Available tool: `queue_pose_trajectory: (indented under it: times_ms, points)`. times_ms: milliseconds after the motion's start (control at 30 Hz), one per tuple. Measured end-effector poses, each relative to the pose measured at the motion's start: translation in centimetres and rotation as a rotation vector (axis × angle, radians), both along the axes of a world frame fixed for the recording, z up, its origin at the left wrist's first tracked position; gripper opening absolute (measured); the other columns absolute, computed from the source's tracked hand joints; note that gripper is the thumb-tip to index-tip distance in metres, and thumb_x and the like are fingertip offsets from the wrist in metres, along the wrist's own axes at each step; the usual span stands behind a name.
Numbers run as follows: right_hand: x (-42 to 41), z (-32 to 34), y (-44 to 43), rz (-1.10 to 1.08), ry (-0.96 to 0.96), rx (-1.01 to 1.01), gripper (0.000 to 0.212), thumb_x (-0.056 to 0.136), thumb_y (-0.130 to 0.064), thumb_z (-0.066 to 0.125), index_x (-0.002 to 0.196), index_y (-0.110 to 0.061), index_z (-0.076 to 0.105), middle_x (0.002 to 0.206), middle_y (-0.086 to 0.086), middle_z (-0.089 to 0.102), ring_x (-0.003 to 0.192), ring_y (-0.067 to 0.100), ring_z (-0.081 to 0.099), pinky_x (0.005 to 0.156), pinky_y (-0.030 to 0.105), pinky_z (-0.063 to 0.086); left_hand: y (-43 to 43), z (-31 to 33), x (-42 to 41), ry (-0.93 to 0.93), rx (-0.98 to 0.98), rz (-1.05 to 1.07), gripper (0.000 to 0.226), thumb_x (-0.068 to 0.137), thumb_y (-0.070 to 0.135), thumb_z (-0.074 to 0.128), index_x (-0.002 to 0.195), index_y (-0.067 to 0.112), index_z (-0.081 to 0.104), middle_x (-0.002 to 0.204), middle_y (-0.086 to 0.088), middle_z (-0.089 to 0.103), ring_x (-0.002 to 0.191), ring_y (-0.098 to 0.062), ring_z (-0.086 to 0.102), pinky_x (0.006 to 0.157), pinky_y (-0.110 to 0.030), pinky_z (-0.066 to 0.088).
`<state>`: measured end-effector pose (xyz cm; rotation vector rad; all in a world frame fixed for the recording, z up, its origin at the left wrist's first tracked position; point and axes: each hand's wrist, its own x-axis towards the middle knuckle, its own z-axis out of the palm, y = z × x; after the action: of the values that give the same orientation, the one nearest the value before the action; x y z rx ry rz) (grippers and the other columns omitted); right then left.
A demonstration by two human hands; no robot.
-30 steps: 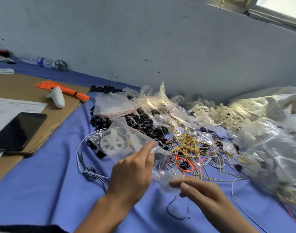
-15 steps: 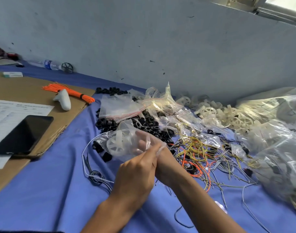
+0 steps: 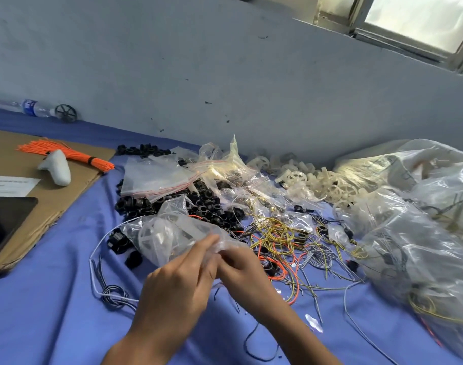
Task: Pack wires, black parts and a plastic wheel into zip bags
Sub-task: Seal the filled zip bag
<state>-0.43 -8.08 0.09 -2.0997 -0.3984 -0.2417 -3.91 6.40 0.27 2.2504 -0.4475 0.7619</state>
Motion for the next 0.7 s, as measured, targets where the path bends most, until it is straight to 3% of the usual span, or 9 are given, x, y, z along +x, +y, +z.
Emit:
queue_pose_trajectory:
  times_ms: [33, 100, 167, 267, 300, 400, 467, 600, 700]
  points:
    - [-0.4, -0.6, -0.8, -0.091, -0.077, -0.021, 0.027, 0.093, -0.016, 0.060, 0.068, -0.026, 0.059, 0.062, -0.007, 0.059, 0.060, 0.002, 0.049, 0.057, 0.029, 0.041, -0.1, -0.1, -0.3, 0.009, 0.033, -0.019, 0.046, 0.087, 0.033, 0.072, 0.129, 0.037, 0.056, 0.079, 0.007, 0.068, 0.066, -0.016, 0.065, 0.049, -0.031, 0.049]
    - [-1.1, -1.4, -2.1, -0.328, -0.194, 0.018, 0.026, 0.087, -0.024, 0.068, 0.066, -0.029, 0.054, 0.059, -0.014, 0.057, 0.054, 0.002, 0.048, 0.053, 0.015, 0.033, 0.0, -0.6, -0.7, 0.038, 0.107, -0.062, 0.066, 0.073, 0.026, 0.083, 0.132, 0.034, 0.056, 0.080, 0.008, 0.058, 0.067, -0.013, 0.060, 0.048, -0.030, 0.050]
    - [-0.8, -1.7, -2.9, -0.501, -0.241, 0.017, 0.027, 0.079, -0.025, 0.073, 0.075, -0.029, 0.047, 0.067, -0.011, 0.050, 0.061, 0.005, 0.043, 0.055, 0.015, 0.032, 0.5, -1.1, -1.1, 0.060, 0.171, -0.077, 0.078, 0.062, 0.027, 0.088, 0.132, 0.031, 0.055, 0.088, 0.013, 0.051, 0.076, -0.009, 0.056, 0.050, -0.027, 0.049]
    - [0.6, -0.9, -3.7, -0.455, -0.123, -0.118, 0.030, 0.078, -0.026, 0.071, 0.101, -0.030, 0.051, 0.088, -0.012, 0.050, 0.077, 0.002, 0.048, 0.063, 0.013, 0.035, 1.5, -2.1, -1.2, -0.005, 0.279, -0.059, 0.083, 0.051, 0.030, 0.090, 0.125, 0.028, 0.052, 0.095, 0.013, 0.055, 0.084, -0.011, 0.057, 0.054, -0.022, 0.046]
    - [1.1, -0.5, -3.9, -0.424, -0.057, -0.181, 0.029, 0.081, -0.026, 0.067, 0.107, -0.030, 0.055, 0.091, -0.012, 0.054, 0.078, 0.003, 0.050, 0.063, 0.015, 0.036, 1.9, -2.4, -1.1, -0.049, 0.313, -0.054, 0.074, 0.054, 0.027, 0.087, 0.121, 0.028, 0.054, 0.095, 0.012, 0.059, 0.083, -0.014, 0.060, 0.059, -0.022, 0.046]
    - [2.3, 0.5, -4.1, -0.369, 0.070, -0.241, 0.018, 0.091, -0.024, 0.056, 0.106, -0.027, 0.065, 0.090, -0.008, 0.065, 0.075, 0.007, 0.058, 0.062, 0.023, 0.043, 2.5, -2.7, -0.5, -0.201, 0.294, -0.012, 0.017, 0.079, 0.024, 0.060, 0.095, 0.025, 0.067, 0.086, 0.012, 0.065, 0.074, -0.021, 0.065, 0.070, -0.027, 0.043]
    - [2.8, 1.2, -3.7, -0.334, 0.121, -0.119, 0.022, 0.093, -0.018, 0.050, 0.104, -0.023, 0.068, 0.090, -0.006, 0.068, 0.075, 0.008, 0.061, 0.061, 0.025, 0.049, 2.6, -2.7, -0.1, -0.271, 0.250, 0.006, 0.016, 0.089, 0.023, 0.056, 0.084, 0.023, 0.071, 0.081, 0.011, 0.065, 0.069, -0.022, 0.064, 0.069, -0.029, 0.043]
    - [3.9, 4.9, -2.4, -0.166, 0.264, 0.247, 0.034, 0.093, -0.002, 0.041, 0.112, -0.016, 0.065, 0.076, 0.002, 0.059, 0.048, 0.003, 0.051, 0.042, 0.020, 0.039, 3.6, -0.1, 1.5, -0.381, 0.120, 0.028, 0.023, 0.090, 0.028, 0.058, 0.095, 0.014, 0.077, 0.082, 0.005, 0.069, 0.070, -0.016, 0.059, 0.074, -0.027, 0.047]
    - [4.8, 9.1, -1.4, -0.059, 0.284, 0.428, 0.033, 0.096, 0.001, 0.039, 0.115, -0.009, 0.064, 0.065, 0.009, 0.061, 0.050, 0.012, 0.052, 0.043, 0.025, 0.042, 5.3, 3.5, 3.1, -0.390, 0.007, 0.060, 0.026, 0.092, 0.032, 0.062, 0.104, 0.013, 0.073, 0.082, 0.002, 0.069, 0.066, -0.006, 0.052, 0.080, -0.010, 0.043]
